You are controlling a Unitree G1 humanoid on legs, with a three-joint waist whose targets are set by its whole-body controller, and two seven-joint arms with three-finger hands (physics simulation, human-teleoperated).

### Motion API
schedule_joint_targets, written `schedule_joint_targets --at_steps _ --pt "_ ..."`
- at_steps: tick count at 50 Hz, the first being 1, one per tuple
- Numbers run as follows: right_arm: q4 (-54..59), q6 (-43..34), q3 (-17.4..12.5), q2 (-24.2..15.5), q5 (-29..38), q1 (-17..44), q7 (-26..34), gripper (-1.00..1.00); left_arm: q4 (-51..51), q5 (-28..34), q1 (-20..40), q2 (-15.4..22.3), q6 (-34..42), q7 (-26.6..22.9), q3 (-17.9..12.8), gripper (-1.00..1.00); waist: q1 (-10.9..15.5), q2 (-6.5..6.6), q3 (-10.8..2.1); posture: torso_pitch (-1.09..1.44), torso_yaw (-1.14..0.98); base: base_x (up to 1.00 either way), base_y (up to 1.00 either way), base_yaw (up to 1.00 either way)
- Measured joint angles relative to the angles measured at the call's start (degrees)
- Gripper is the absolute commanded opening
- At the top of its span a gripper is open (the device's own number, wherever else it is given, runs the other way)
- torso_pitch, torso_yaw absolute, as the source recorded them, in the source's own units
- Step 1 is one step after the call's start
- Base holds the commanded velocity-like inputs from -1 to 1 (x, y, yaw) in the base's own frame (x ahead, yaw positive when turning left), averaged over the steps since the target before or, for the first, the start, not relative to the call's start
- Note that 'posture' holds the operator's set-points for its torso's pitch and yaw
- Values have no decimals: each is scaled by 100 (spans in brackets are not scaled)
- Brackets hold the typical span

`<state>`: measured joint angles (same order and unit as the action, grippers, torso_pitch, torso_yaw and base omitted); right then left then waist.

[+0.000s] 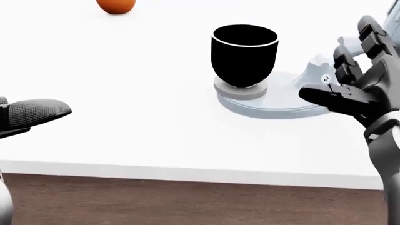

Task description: Open the stand mixer head.

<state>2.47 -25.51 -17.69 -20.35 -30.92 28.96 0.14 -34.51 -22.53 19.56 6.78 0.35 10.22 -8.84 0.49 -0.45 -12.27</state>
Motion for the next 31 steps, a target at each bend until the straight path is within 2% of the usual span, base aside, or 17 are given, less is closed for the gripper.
schedule_joint_targets --at_steps 7,12,17,21,31 --pt "-1380 -184 -155 337 -1478 -536 -344 100 -9 6 14 -1 -2 4 1 100 -13 23 11 -27 0 0 0 0" --pt "-2048 -7 -177 387 -2641 -792 -532 100 7 20 24 -9 -1 -7 27 100 -27 22 -1 -27 0 0 0 0" --pt "-2370 234 -122 354 -3464 -907 -646 100 7 26 36 -13 9 -7 31 100 -52 18 -14 -27 0 0 0 0" --pt "-2447 301 -64 300 -3705 -935 -650 100 -2 30 38 -7 7 -12 21 100 -64 14 -10 -27 0 0 0 0" --pt "-2393 317 -38 295 -3723 -960 -622 100 22 22 28 11 -10 -13 -11 100 -55 11 10 -27 0 0 0 0"
